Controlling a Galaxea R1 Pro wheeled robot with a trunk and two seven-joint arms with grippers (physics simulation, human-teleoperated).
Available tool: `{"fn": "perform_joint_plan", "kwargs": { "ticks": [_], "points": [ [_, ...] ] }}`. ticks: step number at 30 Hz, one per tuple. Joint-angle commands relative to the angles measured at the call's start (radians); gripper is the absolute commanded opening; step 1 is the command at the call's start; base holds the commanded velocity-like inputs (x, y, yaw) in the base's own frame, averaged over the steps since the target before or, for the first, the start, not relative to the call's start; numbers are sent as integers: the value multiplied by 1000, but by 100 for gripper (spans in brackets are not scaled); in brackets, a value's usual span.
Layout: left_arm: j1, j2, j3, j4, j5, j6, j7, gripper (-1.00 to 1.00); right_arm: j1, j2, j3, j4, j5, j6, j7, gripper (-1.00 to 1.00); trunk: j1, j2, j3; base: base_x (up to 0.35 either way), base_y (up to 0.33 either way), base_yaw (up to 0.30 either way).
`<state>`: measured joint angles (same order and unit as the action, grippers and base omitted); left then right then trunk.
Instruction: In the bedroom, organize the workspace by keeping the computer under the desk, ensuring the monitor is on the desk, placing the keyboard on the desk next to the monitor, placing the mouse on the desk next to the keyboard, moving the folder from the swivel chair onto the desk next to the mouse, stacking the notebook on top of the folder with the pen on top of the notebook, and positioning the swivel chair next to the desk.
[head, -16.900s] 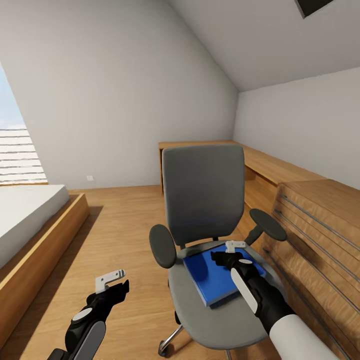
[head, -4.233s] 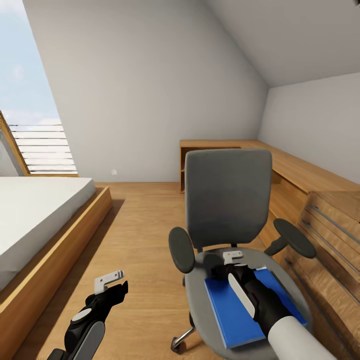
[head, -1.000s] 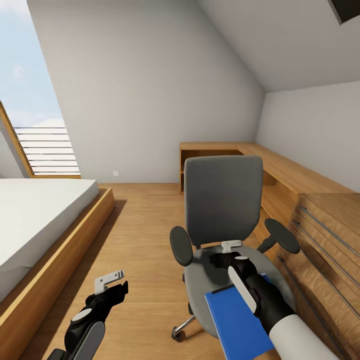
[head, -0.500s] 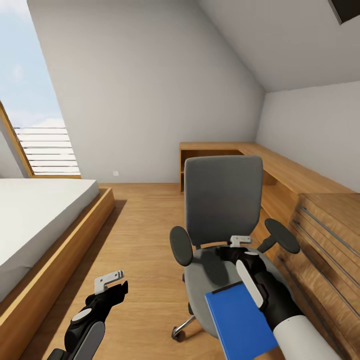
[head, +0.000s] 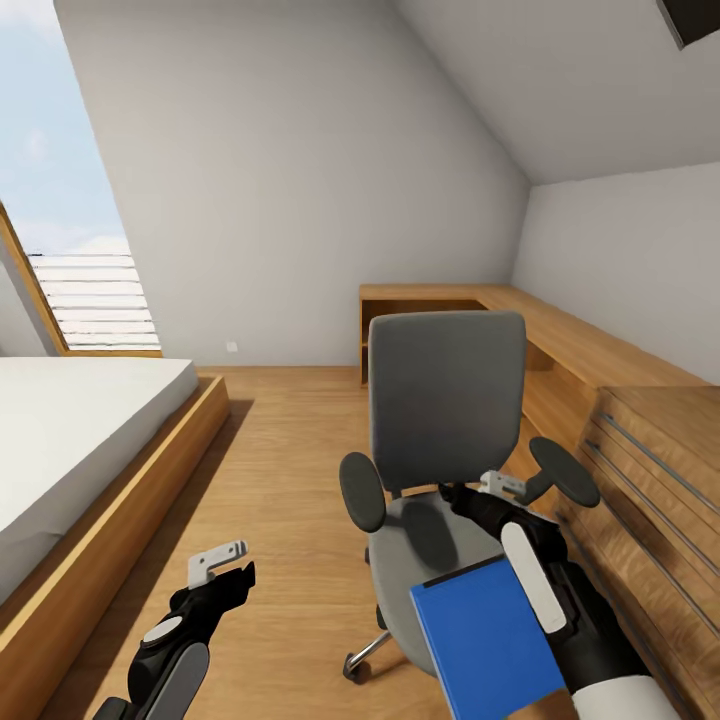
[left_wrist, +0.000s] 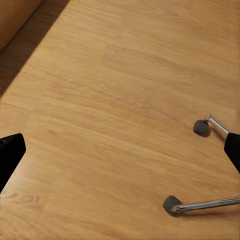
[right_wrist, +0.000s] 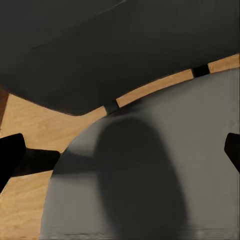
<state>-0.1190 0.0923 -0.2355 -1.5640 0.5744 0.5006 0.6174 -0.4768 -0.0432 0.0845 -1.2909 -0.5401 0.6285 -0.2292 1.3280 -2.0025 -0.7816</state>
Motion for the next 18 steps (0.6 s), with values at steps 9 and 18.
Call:
{"fn": "perform_joint_plan", "kwargs": {
  "ticks": [9, 18],
  "points": [
    [-1, 1, -2, -2, 10, 1, 10, 100, 3, 0, -63, 0, -31, 3, -9, 100, 0, 0, 4, -30, 45, -180],
    [-1, 0, -4, -2, 10, 1, 10, 100, 3, 0, -69, 2, -32, 3, -9, 100, 0, 0, 8, -179, 255, -273]
  ]
}}
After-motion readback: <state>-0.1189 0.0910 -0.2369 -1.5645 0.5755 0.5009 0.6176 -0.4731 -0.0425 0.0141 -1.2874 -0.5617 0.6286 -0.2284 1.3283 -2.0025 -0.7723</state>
